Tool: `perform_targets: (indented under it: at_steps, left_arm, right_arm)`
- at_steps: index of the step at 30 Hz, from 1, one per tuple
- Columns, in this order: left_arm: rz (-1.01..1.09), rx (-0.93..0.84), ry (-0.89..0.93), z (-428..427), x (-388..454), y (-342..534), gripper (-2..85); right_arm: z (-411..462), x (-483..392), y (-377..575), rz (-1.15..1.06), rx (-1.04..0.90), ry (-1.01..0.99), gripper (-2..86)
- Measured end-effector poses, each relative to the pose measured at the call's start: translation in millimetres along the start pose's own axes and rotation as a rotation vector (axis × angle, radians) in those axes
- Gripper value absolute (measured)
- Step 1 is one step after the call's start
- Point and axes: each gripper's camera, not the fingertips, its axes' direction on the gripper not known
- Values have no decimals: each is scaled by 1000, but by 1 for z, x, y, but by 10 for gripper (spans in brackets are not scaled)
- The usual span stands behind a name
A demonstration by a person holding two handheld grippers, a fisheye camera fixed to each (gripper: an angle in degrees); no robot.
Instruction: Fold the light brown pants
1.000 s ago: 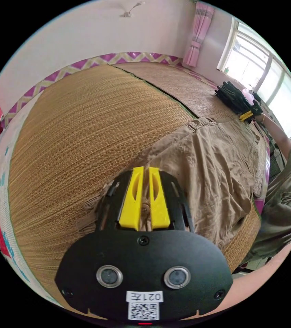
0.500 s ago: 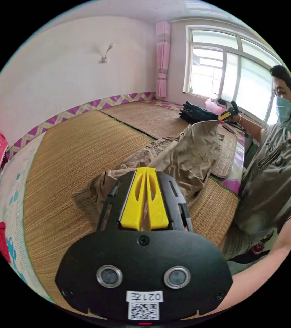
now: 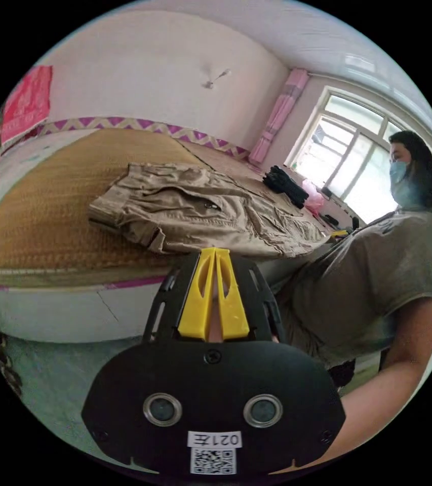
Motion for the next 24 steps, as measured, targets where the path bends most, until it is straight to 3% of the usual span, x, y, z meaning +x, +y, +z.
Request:
perform_targets:
  at_steps: [4, 8, 11, 13, 16, 20, 24]
  left_arm:
    - [-130, 36, 34, 11, -41, 37, -10]
    - [-116, 82, 39, -30, -42, 42, -10]
    - [-66, 274, 59, -94, -31, 43, -10]
    - [12, 309, -35, -109, -8, 27, -10]
    - [98, 217, -97, -80, 14, -30, -10]
    - [-36, 185, -94, -17, -23, -98, -10]
    - [-156, 87, -163, 41, -78, -136, -10]
  right_arm:
    - [45, 4, 1, -4, -148, -4, -10]
    - [32, 10, -14, -64, -288, -123, -7]
    - [-8, 28, -32, -73, -201, -140, 1]
    - [-26, 53, -48, -19, -86, -92, 23]
    - [-33, 98, -78, 15, 41, -112, 93]
    - [7, 183, -110, 160, -74, -6, 84]
    - [49, 245, -108, 220, -242, -142, 47]
